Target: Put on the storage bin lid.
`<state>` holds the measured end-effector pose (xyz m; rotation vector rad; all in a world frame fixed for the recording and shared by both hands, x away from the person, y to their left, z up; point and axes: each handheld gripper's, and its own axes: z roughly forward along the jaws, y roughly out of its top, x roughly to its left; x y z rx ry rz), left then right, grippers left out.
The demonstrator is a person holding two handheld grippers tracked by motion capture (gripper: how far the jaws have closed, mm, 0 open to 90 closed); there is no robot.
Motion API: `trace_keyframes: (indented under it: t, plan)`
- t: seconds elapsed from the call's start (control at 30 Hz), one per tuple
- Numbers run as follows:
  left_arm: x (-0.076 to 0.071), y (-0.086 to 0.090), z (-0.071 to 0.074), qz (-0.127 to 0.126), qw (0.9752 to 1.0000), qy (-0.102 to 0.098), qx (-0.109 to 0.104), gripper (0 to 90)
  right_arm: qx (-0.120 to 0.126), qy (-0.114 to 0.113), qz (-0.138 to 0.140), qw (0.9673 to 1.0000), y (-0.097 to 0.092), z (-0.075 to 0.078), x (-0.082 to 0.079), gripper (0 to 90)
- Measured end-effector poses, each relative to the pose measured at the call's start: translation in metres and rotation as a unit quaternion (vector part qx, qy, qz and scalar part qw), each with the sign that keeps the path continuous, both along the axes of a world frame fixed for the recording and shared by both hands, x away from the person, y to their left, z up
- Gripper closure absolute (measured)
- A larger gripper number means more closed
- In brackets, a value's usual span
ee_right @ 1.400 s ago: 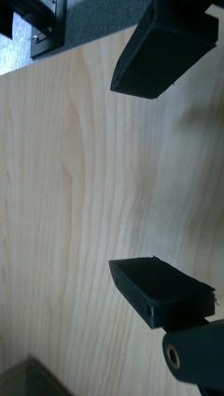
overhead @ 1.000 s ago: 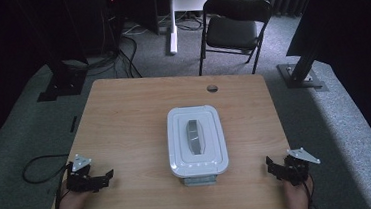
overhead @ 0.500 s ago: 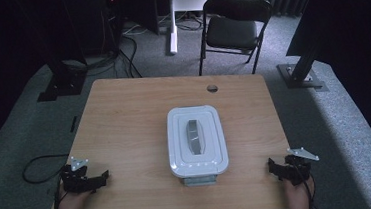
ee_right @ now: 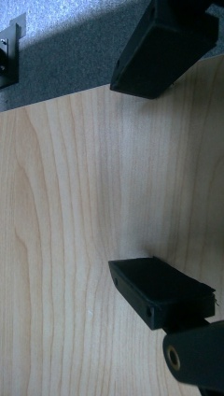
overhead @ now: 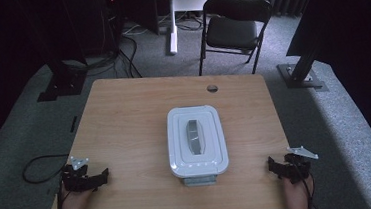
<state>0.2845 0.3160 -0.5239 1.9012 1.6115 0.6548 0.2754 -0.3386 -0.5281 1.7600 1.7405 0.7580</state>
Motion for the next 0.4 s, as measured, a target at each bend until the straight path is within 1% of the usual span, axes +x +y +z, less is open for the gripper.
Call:
trace_keyframes:
  t: [0.4]
  plan:
    - [0.0016, -0.0002, -0.0001, 0.002, 1.0000, 0.000, -0.001, 2.5, 0.000, 0.000, 0.000, 1.0000, -0.0001, 0.0000, 0.0010, 12.2]
